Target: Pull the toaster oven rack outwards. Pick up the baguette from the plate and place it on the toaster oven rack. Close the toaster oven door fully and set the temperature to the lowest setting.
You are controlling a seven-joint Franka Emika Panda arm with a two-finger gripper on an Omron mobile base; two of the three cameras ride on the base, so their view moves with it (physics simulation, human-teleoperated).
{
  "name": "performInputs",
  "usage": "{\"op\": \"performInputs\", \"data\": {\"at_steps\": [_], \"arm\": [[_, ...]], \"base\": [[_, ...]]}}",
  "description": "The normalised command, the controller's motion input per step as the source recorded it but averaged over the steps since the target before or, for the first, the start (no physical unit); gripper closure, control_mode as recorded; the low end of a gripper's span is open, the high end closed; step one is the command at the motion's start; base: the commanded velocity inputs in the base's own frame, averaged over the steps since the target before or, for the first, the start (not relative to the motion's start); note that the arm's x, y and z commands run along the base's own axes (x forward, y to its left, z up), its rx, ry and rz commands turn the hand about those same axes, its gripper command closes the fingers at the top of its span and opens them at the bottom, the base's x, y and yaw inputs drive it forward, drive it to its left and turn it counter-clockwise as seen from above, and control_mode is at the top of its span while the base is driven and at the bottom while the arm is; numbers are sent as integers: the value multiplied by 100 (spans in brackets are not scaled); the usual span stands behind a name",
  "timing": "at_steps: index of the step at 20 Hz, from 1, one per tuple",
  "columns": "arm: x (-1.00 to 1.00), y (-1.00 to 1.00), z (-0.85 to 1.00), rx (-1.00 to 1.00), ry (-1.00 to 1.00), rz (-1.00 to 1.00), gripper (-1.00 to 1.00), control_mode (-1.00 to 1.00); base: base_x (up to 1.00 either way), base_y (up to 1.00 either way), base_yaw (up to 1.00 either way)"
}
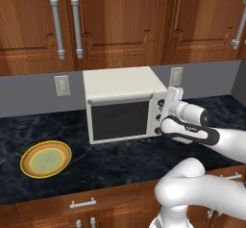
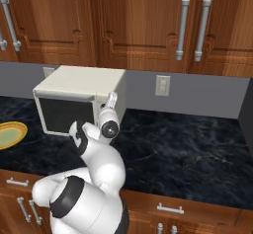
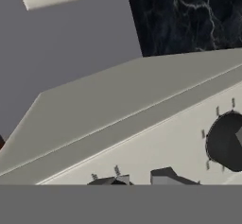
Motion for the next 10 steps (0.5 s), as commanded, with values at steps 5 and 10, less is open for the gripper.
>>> {"op": "performInputs", "data": {"at_steps": [5, 10], "arm": [[50, 2, 41, -64, 0, 49, 100, -100], [47, 0, 13, -78, 1, 50, 100, -100]], "base": [[0, 0, 0], [0, 0, 0]]}}
